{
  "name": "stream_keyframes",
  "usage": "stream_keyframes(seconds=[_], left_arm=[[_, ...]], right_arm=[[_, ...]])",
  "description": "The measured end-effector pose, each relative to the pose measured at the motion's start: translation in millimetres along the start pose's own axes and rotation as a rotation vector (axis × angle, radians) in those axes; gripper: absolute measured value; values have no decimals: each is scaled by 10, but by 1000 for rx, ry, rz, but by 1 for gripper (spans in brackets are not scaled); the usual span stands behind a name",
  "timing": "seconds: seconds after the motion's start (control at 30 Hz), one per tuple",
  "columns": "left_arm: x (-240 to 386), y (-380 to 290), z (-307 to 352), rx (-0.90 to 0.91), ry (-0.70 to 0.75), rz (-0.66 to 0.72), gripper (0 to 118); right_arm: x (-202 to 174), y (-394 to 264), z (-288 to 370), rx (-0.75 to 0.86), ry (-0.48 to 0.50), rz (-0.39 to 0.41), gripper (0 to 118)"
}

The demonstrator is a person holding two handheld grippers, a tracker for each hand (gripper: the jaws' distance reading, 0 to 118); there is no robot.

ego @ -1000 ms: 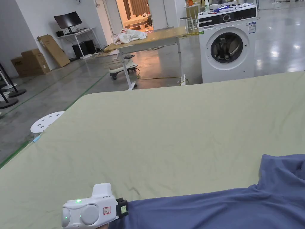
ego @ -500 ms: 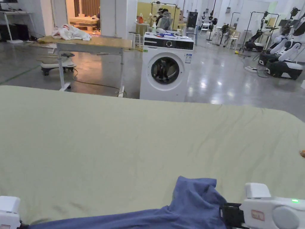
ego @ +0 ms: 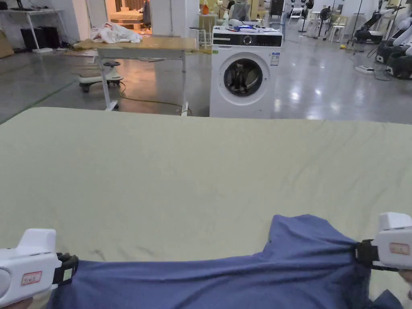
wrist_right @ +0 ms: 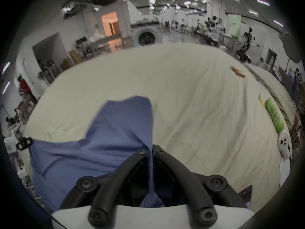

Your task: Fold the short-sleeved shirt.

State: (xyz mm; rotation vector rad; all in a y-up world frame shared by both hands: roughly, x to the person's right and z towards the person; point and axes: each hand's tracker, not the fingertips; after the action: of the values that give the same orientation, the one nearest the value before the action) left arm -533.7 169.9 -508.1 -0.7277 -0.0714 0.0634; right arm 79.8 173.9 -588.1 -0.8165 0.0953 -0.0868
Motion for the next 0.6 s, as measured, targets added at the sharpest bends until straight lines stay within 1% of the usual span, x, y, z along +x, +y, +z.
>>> stream_keyframes(seconds=[0.07,0.1,0.17,0.23,0.27,0.33,0.37,0.43,0.47,0.53,0.6], left_arm=[[-28,-59,434,48,-52,24,0],[-10,-127,623,66,-57,13,0],[-11,-332,943,94,-63,-4,0],[0,-577,1167,87,-82,7,0],[9,-726,1264,73,-101,15,0],[-11,-996,1343,55,-119,31,0],[-11,-1133,1357,40,-115,33,0],[-24,-1343,1300,-11,-101,33,0],[-39,-1441,1275,-23,-99,46,0],[-69,-1584,1234,-55,-115,87,0],[-161,-1703,1139,-38,-103,100,0]], right_arm=[[-8,-200,462,49,28,53,1],[-148,-346,755,56,34,49,1],[-161,-678,1102,67,53,80,1],[-146,-998,1331,84,34,65,1],[-113,-1184,1442,89,40,50,1],[-62,-1497,1585,87,25,2,1],[-49,-1617,1614,71,20,-4,1],[-13,-1880,1646,54,-1,-57,1],[2,-1986,1634,25,14,-63,1],[27,-2123,1571,12,-1,-83,1],[-4,-2255,1506,0,-5,-77,1]])
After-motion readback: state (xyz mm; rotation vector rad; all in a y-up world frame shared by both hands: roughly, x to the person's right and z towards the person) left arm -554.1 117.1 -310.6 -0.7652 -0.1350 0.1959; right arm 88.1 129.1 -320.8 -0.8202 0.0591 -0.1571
